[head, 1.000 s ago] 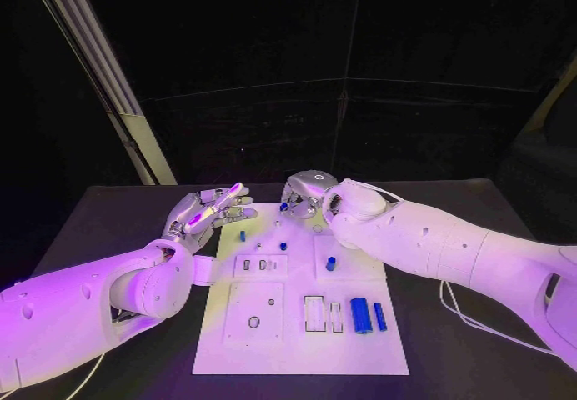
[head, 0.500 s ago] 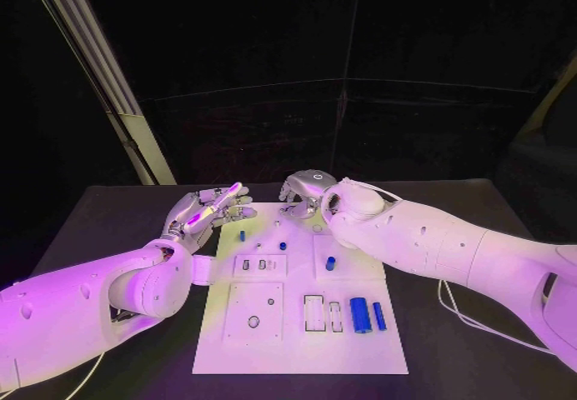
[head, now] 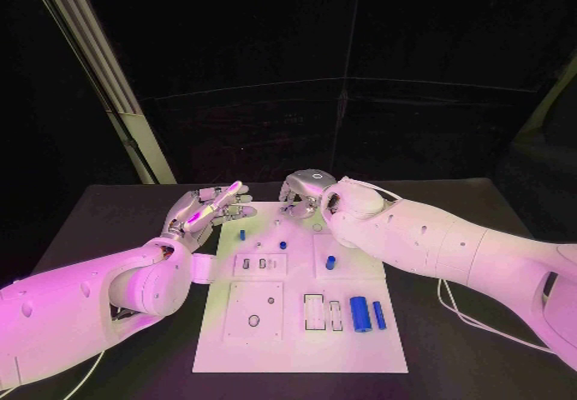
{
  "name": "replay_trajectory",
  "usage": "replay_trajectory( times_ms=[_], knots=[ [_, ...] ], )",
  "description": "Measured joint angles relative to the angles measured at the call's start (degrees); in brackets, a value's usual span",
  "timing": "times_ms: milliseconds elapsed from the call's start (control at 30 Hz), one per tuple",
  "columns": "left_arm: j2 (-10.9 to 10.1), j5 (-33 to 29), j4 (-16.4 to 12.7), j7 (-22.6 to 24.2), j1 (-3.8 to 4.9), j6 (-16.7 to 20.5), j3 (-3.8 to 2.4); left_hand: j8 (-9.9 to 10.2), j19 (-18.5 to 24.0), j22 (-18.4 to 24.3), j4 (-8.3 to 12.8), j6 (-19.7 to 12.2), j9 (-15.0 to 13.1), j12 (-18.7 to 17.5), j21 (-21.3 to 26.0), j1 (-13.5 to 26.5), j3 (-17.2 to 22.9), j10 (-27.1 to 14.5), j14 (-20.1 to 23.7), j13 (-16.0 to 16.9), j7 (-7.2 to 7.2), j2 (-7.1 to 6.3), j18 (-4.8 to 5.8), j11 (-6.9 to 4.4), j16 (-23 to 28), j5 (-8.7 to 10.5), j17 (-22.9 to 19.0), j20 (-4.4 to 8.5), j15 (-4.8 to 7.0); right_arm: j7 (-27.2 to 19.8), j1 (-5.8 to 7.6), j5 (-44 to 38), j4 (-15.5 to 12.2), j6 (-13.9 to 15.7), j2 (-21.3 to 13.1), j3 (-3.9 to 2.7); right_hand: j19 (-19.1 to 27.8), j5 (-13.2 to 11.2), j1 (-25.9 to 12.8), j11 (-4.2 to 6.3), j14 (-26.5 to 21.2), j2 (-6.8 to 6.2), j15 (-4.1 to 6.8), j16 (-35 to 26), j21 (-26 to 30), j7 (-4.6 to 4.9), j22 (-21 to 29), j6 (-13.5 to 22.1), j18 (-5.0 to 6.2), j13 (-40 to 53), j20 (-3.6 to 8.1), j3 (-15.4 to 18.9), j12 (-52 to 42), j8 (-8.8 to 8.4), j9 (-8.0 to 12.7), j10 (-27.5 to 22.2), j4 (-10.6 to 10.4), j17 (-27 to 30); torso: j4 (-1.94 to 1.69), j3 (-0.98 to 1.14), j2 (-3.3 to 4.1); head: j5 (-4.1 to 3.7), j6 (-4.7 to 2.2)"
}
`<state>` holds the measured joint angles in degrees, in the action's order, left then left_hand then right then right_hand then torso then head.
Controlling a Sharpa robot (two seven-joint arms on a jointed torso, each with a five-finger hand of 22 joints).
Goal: Assemble the parts on the task board
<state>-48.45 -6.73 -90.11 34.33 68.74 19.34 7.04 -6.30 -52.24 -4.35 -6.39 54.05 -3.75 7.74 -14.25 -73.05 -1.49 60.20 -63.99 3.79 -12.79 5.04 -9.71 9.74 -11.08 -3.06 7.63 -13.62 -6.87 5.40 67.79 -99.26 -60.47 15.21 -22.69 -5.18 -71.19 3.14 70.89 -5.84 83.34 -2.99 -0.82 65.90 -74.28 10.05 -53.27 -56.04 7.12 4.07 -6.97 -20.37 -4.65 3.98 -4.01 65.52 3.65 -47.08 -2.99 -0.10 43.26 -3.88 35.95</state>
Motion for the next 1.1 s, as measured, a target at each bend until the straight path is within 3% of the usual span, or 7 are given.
replay_trajectory(
  times_ms=[333, 633, 1100],
  knots=[
    [-0.10, 0.00, 0.06, -0.06, 0.01, -0.02, 0.00, 0.00, 0.00, -0.01, 0.00, 0.00, 0.00, 0.00, 0.00, 0.00, 0.00, 0.00, 0.00, 0.00, 0.00, 0.00, 0.00, 0.00, 0.00, 0.00, -0.01, 0.00, 0.00, -0.36, 0.00, 0.04, -0.33, 0.01, -1.70, 0.00, 1.79, 0.00, 1.42, -0.97, -0.73, -1.42, -0.73, -1.88, 1.29, 0.43, 3.42, -0.43, 0.00, -0.49, -0.70, 1.84, 0.89, 0.00, 0.09, -5.52, -0.86, 3.71, 0.04, 0.01, -0.07, 0.04, -0.10],
    [-0.13, 0.01, 0.06, -0.15, 0.01, -0.07, 0.00, 0.00, 0.00, -0.01, 0.00, 0.00, 0.00, 0.00, 0.00, 0.00, 0.00, 0.00, 0.00, 0.00, 0.00, 0.00, 0.00, 0.00, -0.01, 0.00, -0.01, 0.00, 0.00, -1.55, 0.00, 0.05, 0.11, -0.93, -2.63, 0.00, 2.40, 0.00, 2.40, -0.81, -0.73, -2.41, -0.72, -2.42, 2.00, -0.01, 4.72, 0.01, -0.01, -0.48, -0.70, 3.10, 0.89, -0.21, 0.16, -6.78, -0.38, 4.69, 0.05, -0.02, -0.09, 0.08, -0.28],
    [0.01, 0.01, 0.21, -0.36, 0.01, -0.18, 0.01, 0.00, 0.00, 0.03, 0.00, 0.00, 0.00, 0.00, 0.23, 0.00, 0.00, 0.00, 0.00, 0.00, 0.00, 0.00, 0.00, 0.00, -0.01, 0.00, 0.06, 0.00, 0.00, -3.70, 0.00, 0.37, 2.88, -4.07, -0.62, 0.00, 2.79, 0.01, 4.91, -0.80, -0.73, 0.10, -0.72, -2.54, 2.22, -0.14, 4.98, 0.25, 0.00, -0.42, -0.72, 2.89, 0.65, -0.21, 0.18, -6.77, -0.08, 4.95, -0.05, -0.07, -0.09, -0.13, -0.38]
  ],
)
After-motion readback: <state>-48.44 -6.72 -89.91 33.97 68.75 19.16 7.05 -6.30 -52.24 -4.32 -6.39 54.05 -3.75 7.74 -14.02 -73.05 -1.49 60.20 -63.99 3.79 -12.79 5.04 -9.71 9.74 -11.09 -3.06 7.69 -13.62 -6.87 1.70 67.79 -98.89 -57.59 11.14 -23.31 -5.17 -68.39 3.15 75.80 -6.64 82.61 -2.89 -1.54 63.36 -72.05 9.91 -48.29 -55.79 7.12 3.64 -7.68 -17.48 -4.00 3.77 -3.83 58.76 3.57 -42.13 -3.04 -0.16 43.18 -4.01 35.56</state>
